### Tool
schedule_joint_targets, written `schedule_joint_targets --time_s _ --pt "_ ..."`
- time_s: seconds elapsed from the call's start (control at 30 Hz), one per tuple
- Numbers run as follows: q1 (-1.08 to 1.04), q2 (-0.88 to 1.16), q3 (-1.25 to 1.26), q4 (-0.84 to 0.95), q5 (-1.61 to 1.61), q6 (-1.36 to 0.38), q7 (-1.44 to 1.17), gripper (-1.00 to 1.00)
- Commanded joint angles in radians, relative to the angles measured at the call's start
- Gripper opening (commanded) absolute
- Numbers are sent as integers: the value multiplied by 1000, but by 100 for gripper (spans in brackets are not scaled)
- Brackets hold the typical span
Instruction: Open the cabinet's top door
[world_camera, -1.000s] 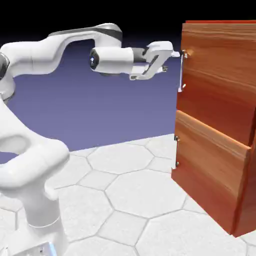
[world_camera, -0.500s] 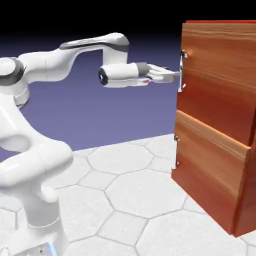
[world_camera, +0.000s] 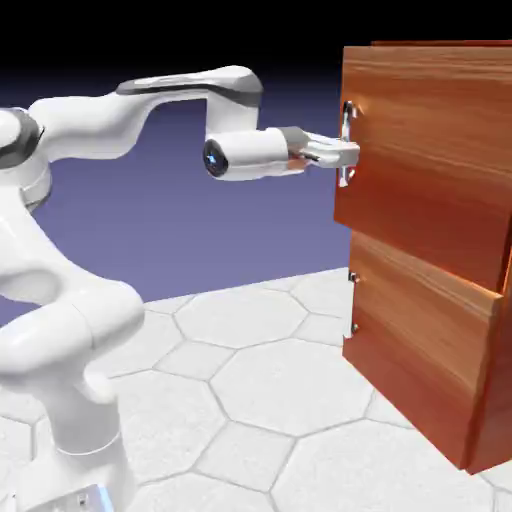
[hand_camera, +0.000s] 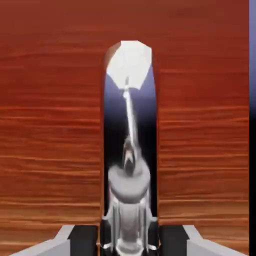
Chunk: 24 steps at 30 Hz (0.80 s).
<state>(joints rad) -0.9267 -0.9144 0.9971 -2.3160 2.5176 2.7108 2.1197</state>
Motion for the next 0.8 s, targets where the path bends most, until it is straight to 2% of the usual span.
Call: schedule_joint_targets --time_s 0.0,0.37,0.77 --pt "36 -5 -35 -34 -21 -31 3 -100" --pt "315 -112 -434 -349 -347 -390 60 -100" --pt "352 -147 -869 -472 -780 -821 69 -100"
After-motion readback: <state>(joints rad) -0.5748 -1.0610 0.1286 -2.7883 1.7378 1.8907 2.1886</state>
